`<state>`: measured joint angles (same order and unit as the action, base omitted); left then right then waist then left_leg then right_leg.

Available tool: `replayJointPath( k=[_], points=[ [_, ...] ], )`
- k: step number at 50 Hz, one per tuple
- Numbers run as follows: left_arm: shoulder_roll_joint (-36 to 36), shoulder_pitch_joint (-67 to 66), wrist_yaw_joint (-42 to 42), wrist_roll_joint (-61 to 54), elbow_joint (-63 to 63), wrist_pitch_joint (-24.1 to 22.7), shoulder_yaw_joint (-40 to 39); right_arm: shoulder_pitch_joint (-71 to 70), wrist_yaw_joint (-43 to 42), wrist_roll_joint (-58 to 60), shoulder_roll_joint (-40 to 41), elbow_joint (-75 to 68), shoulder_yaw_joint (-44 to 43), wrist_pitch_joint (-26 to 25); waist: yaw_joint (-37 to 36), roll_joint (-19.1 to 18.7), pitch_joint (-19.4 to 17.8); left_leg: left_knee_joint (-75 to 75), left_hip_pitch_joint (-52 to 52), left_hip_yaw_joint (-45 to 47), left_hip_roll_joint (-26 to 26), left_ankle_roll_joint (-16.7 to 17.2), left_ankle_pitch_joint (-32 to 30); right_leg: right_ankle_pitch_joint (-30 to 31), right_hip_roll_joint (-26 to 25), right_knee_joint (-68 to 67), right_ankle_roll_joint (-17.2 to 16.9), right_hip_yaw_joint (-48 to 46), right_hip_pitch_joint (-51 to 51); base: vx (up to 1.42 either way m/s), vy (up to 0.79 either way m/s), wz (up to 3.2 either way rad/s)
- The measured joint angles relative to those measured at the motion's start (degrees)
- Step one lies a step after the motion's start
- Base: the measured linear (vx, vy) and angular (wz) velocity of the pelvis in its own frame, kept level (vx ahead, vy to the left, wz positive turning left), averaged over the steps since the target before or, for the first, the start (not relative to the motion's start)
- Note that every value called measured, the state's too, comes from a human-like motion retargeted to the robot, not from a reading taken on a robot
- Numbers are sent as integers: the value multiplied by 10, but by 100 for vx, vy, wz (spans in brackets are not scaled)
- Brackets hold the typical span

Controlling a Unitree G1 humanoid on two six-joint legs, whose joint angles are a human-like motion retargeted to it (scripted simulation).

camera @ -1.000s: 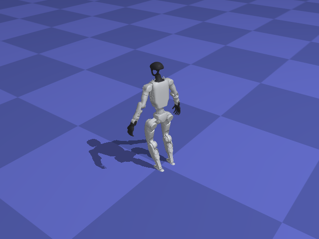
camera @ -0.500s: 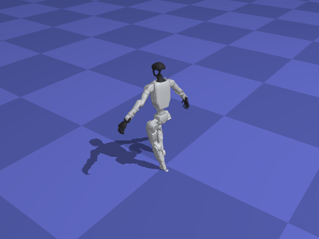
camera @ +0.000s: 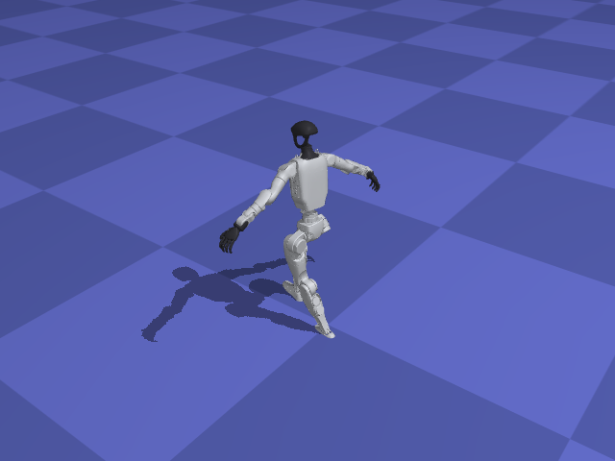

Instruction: Walk

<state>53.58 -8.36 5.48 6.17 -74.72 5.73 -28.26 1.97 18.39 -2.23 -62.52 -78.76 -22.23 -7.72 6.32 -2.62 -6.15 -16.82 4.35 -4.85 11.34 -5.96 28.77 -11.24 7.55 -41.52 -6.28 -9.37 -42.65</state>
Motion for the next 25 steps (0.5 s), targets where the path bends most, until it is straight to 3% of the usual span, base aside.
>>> replayJointPath(
  k=[12, 22, 25],
  points=[
    [50, -5, -11, -5, -28, 5, -35, 16, -25, -14, -92, -33, -68, 2, 6, -9, 1, -37, 6, 8, -27, 40, -15, -125, -32, 22, 45, -9, 42, 22, -10, -4],
    [74, 3, -22, -14, -58, 2, -41, 28, -37, -17, -141, -61, -100, -3, 5, -29, -8, -138, -16, 28, -75, 108, -97, -153, -87, 86, 65, -16, 111, 23, -11, -11],
    [77, 6, -23, -14, -64, 1, -38, 34, -38, -16, -149, -66, -105, -5, 2, -37, -14, -196, -35, 32, -94, 113, -72, -157, -109, 111, 71, -17, 139, 23, -11, -16]
  ],
)
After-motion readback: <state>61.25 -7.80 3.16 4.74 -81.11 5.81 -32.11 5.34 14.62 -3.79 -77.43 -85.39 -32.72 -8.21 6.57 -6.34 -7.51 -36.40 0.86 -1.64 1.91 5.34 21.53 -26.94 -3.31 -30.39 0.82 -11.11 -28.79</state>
